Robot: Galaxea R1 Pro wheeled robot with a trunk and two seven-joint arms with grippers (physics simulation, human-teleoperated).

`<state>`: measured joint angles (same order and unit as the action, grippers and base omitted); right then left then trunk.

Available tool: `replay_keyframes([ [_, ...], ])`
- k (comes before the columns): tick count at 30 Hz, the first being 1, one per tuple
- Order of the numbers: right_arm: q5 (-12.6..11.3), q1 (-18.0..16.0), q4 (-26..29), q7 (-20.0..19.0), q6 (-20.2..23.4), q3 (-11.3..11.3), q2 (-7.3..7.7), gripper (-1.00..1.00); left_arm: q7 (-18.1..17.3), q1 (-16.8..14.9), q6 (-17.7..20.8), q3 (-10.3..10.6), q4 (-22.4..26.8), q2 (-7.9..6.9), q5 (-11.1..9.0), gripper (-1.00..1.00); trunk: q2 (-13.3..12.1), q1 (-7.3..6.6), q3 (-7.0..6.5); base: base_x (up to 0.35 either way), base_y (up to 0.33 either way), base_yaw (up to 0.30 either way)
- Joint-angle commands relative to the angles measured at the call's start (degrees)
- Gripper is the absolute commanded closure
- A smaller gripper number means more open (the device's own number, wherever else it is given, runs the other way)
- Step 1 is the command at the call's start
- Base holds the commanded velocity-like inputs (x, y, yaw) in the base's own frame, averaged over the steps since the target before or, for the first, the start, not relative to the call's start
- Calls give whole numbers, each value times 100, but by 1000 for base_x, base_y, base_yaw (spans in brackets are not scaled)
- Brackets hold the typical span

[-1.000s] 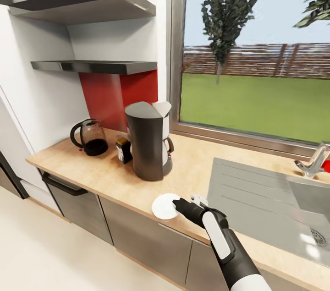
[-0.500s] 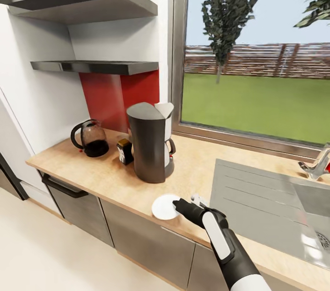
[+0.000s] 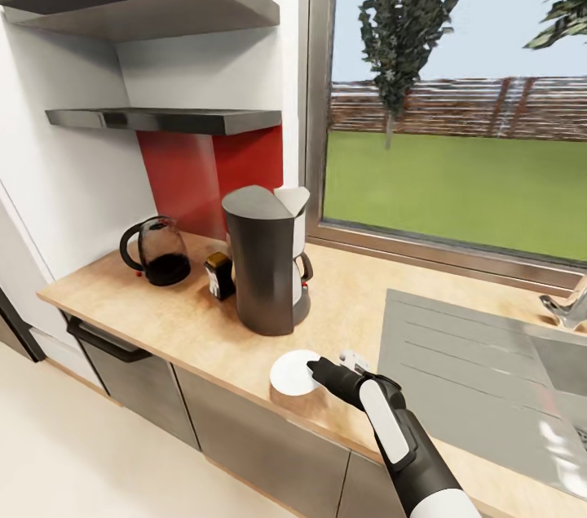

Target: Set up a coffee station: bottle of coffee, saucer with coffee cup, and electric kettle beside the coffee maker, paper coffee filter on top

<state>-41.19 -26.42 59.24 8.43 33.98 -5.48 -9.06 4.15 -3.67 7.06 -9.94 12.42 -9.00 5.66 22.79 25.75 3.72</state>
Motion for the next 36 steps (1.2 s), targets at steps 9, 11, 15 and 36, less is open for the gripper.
replay_keyframes([
  [9,-65,-3,8,54,12,-5,0,100,-2,-2,32,-47,13,4,58,-100,13,4,13,5,0,0],
  [11,-65,-3,8,54,12,-5,0,100,-2,-2,32,-48,9,4,58,-100,13,4,13,0,0,0],
  [15,-65,-3,8,54,12,-5,0,100,-2,-2,32,-44,10,4,58,-100,13,4,13,0,0,0],
  [36,-61,-3,1,54,12,-5,0,100,-2,-2,33,-46,6,4,58,-100,13,4,13,58,25,0],
])
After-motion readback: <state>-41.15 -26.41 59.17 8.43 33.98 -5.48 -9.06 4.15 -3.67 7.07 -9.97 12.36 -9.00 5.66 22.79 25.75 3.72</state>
